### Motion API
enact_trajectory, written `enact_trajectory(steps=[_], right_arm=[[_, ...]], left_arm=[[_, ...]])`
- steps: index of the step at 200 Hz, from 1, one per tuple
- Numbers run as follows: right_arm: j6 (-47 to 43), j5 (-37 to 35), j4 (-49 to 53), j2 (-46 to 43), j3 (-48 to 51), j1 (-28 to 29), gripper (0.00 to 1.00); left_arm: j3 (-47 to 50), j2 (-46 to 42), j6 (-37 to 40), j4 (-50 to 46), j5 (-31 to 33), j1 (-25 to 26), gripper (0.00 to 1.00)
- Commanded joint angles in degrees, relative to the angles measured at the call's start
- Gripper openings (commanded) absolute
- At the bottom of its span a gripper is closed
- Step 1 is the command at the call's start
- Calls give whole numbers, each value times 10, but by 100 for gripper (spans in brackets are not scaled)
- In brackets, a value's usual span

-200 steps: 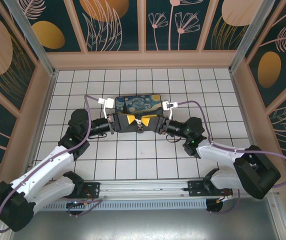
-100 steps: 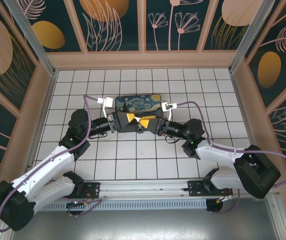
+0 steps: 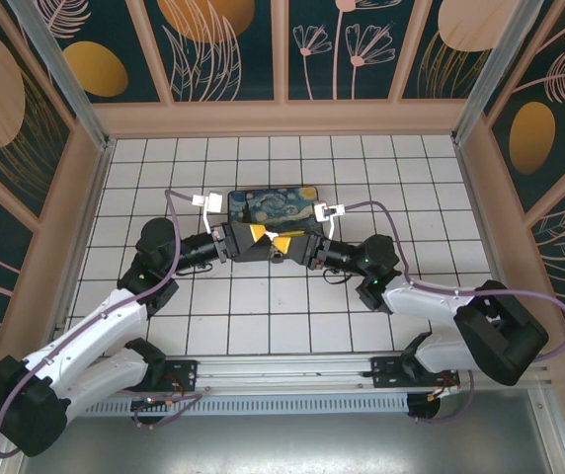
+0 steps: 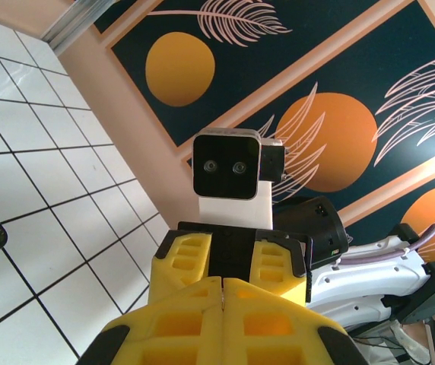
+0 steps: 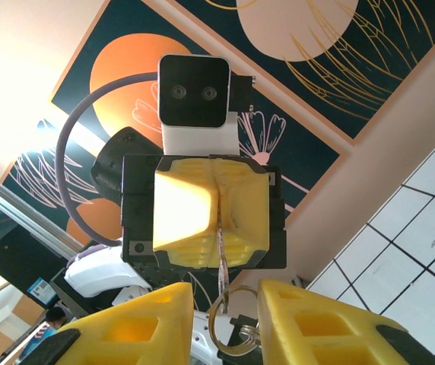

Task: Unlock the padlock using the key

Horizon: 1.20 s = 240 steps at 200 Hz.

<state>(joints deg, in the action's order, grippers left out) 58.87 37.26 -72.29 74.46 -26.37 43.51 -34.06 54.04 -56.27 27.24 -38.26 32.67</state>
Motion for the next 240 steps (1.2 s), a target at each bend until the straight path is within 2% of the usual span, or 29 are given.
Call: enact_trajectory(steps=[1, 54, 105, 142, 193, 240], right_arm=[[3, -10, -38, 4, -9, 6, 27], [12, -9, -54, 20, -18, 7, 25], [19, -3, -65, 29, -20, 9, 18], [24, -7, -65, 29, -20, 9, 23], [22, -6, -52, 28, -25, 10, 10], [16, -2, -48, 21, -23, 13, 3]], left_arm=[[6, -5, -5, 33, 0, 0, 0], [9, -4, -2, 34, -2, 0, 0], [14, -7, -5, 40, -2, 0, 0], [16, -5, -4, 42, -7, 0, 0], [18, -5, -3, 43, -7, 0, 0], [22, -4, -2, 41, -8, 0, 0]])
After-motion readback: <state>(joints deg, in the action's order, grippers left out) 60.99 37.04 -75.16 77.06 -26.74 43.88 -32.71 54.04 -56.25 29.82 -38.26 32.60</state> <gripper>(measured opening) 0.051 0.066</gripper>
